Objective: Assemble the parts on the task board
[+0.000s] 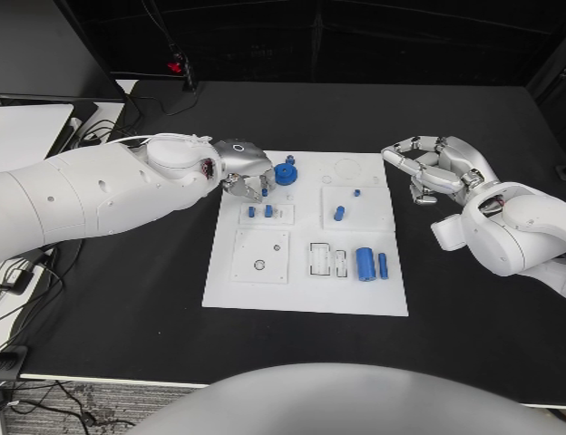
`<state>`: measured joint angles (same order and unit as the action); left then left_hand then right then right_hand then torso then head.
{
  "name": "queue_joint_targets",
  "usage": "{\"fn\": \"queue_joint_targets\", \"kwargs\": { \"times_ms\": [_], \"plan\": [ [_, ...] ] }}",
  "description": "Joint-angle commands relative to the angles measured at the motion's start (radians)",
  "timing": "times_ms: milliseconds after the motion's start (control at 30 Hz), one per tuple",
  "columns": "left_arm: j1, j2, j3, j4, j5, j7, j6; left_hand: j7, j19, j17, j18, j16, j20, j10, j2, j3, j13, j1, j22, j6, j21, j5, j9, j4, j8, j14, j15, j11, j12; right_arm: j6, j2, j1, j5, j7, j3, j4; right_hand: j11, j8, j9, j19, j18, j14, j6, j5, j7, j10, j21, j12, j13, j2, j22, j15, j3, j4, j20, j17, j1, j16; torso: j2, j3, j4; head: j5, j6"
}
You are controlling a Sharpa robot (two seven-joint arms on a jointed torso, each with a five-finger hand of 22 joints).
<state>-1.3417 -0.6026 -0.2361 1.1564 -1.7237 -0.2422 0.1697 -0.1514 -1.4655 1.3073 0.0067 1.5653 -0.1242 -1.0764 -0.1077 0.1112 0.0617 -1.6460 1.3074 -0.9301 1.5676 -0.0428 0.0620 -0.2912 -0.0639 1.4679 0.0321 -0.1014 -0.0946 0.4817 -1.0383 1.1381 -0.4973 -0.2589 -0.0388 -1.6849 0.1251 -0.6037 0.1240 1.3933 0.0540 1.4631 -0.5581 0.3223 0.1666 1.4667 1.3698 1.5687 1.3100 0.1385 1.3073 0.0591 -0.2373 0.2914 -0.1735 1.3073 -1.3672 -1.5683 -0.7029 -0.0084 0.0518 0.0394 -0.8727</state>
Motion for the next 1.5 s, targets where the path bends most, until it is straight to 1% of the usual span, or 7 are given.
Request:
{"fn": "queue_joint_targets", "kwargs": {
  "times_ms": [33, 767, 867, 1067, 1300, 1433, 1500],
  "plan": [
    [-0.002, 0.0, 0.001, -0.001, -0.002, 0.011, -0.006, -0.003, -0.105, 0.263, -0.007, 0.005, -0.011, 0.011, -0.019, -0.01, 0.002, 0.014, 0.263, 0.054, 0.003, -0.007, 0.001, -0.001, 0.002, 0.103, 0.008, -0.003, 0.004, -0.005, 0.0, 0.001, -0.002, -0.005, 0.0, -0.002, 0.001, -0.004, -0.001, -0.001, 0.015, 0.108, -0.002, 0.007, 0.036, 0.104, 0.0, 0.002, 0.261, 0.002, 0.105, 0.003, -0.007, -0.001, 0.003, 0.263, -0.006, -0.002, 0.001, -0.0007, 0.0004, 0.0, 0.0],
    [-0.003, -0.055, 0.001, 0.015, -0.002, 0.063, 0.135, -0.03, -0.029, 0.158, 0.018, -0.046, -0.028, 0.07, -0.033, -0.007, 0.005, 0.073, 0.227, 0.099, -0.074, -0.007, 0.013, 0.0, -0.056, 0.059, 0.019, -0.022, -0.012, -0.004, 0.002, 0.001, -0.002, -0.01, 0.0, 0.0, 0.001, -0.006, -0.002, -0.004, 0.016, 0.108, -0.001, 0.007, 0.036, 0.104, -0.004, 0.002, 0.261, 0.003, 0.102, 0.002, -0.008, -0.001, 0.003, 0.263, -0.008, -0.002, 0.001, -0.0001, 0.0012, -0.003, 0.0],
    [-0.006, -0.079, 0.001, 0.03, -0.002, 0.07, 0.133, -0.026, 0.047, 0.003, 0.043, -0.143, -0.026, 0.087, -0.038, -0.004, 0.006, 0.087, 0.185, 0.112, -0.161, -0.006, 0.014, 0.0, -0.08, -0.014, 0.013, -0.02, -0.025, -0.003, 0.001, 0.001, -0.003, -0.009, 0.001, 0.0, 0.001, -0.006, -0.002, -0.005, 0.016, 0.108, -0.001, 0.007, 0.036, 0.104, -0.005, 0.002, 0.261, 0.002, 0.101, 0.002, -0.008, -0.002, 0.003, 0.263, -0.008, -0.002, 0.002, -0.0003, 0.0036, -0.006, 0.0],
    [-0.015, -0.132, 0.001, 0.066, 0.079, 0.071, 0.153, -0.025, 0.323, -0.601, 0.124, -0.662, -0.016, 0.096, -0.046, -0.006, 0.011, 0.123, -0.011, 0.112, -0.545, -0.01, 0.02, 0.004, -0.138, -0.298, 0.004, -0.011, -0.074, -0.008, -0.009, 0.003, -0.027, 0.012, 0.001, -0.001, -0.001, -0.015, -0.007, -0.019, 0.022, 0.108, -0.002, 0.008, 0.034, 0.104, -0.022, 0.002, 0.261, 0.003, 0.089, 0.0, -0.013, -0.002, 0.005, 0.263, -0.017, -0.002, 0.002, -0.0016, 0.0031, -0.006, 0.001],
    [-0.022, -0.165, 0.001, 0.085, 0.405, 0.031, 0.179, -0.02, 0.478, -0.728, 0.177, -0.862, -0.019, 0.069, -0.018, 0.0, 0.005, 0.148, -0.245, 0.089, -0.941, -0.019, 0.02, -0.001, -0.186, -0.316, 0.005, -0.013, -0.13, -0.05, -0.02, 0.029, -0.074, 0.062, 0.003, 0.005, -0.008, -0.033, -0.019, -0.067, 0.037, 0.108, -0.008, 0.001, 0.029, -0.036, -0.079, -0.084, 0.122, 0.009, 0.052, -0.004, -0.023, -0.002, 0.01, 0.263, -0.034, -0.002, 0.002, -0.0014, 0.0013, -0.003, 0.002],
    [-0.024, -0.181, 0.001, 0.106, 0.583, -0.003, 0.223, -0.027, 0.501, -0.788, 0.174, -0.966, -0.032, 0.072, -0.011, -0.05, 0.004, 0.206, -0.317, 0.101, -1.044, -0.198, 0.014, 0.004, -0.189, -0.375, 0.023, -0.018, -0.144, -0.086, -0.016, 0.052, -0.146, 0.101, 0.003, 0.02, -0.028, -0.058, -0.013, -0.096, 0.047, 0.108, -0.095, -0.007, 0.005, -0.269, -0.12, -0.257, -0.108, 0.01, 0.027, -0.022, -0.022, 0.0, 0.023, 0.263, -0.077, -0.002, 0.001, -0.0018, 0.0008, -0.001, 0.006],
    [-0.024, -0.187, 0.001, 0.118, 0.653, -0.028, 0.248, -0.027, 0.506, -0.813, 0.175, -1.005, -0.04, 0.073, 0.0, -0.08, 0.004, 0.221, -0.352, 0.103, -1.09, -0.222, 0.013, 0.004, -0.194, -0.393, 0.03, -0.022, -0.154, -0.095, -0.012, 0.061, -0.194, 0.11, 0.003, 0.028, -0.035, -0.049, -0.018, -0.11, 0.051, 0.108, -0.109, -0.007, 0.0, -0.414, -0.142, -0.384, -0.259, 0.01, 0.014, -0.029, -0.024, 0.0, 0.032, 0.263, -0.095, -0.002, 0.0, -0.0019, -0.0001, -0.006, 0.01]
  ]
}}
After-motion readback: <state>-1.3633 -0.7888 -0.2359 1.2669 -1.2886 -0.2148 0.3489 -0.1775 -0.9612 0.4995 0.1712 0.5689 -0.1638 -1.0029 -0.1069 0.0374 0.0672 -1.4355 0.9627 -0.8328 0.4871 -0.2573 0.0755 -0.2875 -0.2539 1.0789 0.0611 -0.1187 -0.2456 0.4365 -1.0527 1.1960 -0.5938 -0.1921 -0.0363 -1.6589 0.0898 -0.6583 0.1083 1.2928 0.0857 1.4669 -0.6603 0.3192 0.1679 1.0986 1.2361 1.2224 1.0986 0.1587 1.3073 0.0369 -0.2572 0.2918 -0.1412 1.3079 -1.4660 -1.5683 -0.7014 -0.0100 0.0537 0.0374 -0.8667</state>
